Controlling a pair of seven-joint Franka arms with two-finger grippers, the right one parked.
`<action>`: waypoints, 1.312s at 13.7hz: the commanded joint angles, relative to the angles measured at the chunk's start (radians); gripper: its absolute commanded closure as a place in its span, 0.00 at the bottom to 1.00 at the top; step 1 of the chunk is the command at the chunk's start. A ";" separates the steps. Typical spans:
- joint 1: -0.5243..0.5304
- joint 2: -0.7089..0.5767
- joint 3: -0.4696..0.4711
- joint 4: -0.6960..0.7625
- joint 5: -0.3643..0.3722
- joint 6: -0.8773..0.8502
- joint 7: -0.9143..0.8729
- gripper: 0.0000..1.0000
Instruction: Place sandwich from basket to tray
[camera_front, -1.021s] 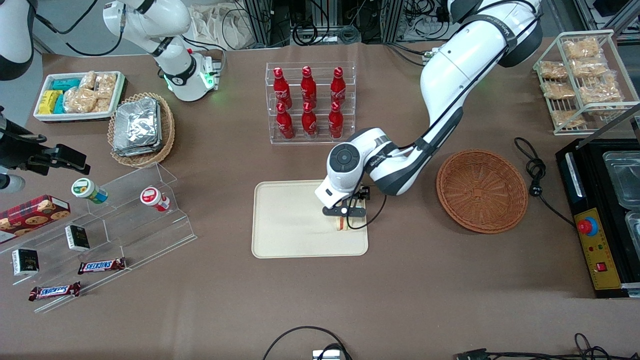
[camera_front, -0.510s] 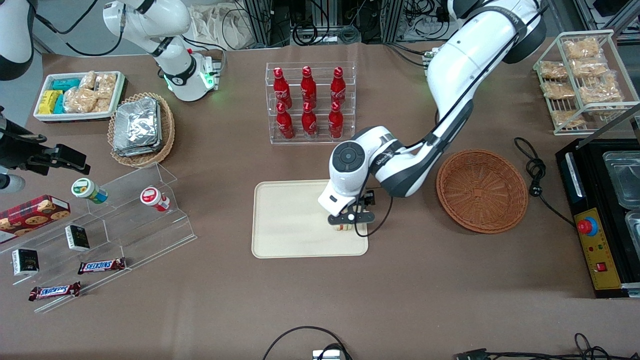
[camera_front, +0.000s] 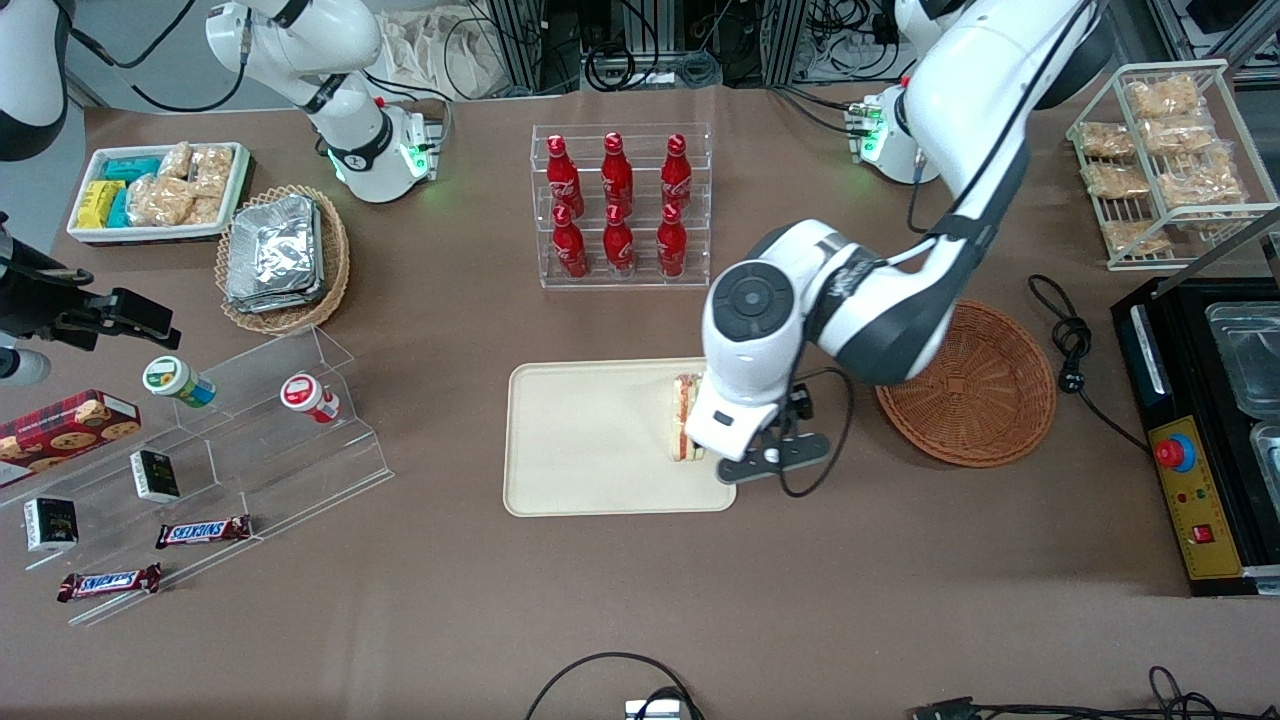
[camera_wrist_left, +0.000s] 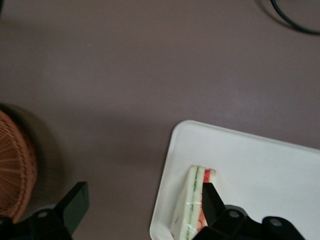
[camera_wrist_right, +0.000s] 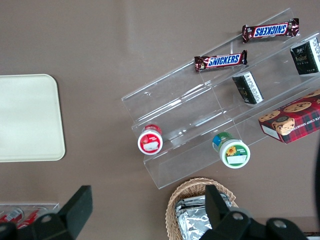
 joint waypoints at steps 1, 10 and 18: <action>0.065 -0.083 -0.005 -0.004 -0.014 -0.082 -0.010 0.00; 0.243 -0.242 -0.004 -0.015 -0.109 -0.205 0.142 0.00; 0.300 -0.498 0.165 -0.245 -0.314 -0.199 0.519 0.00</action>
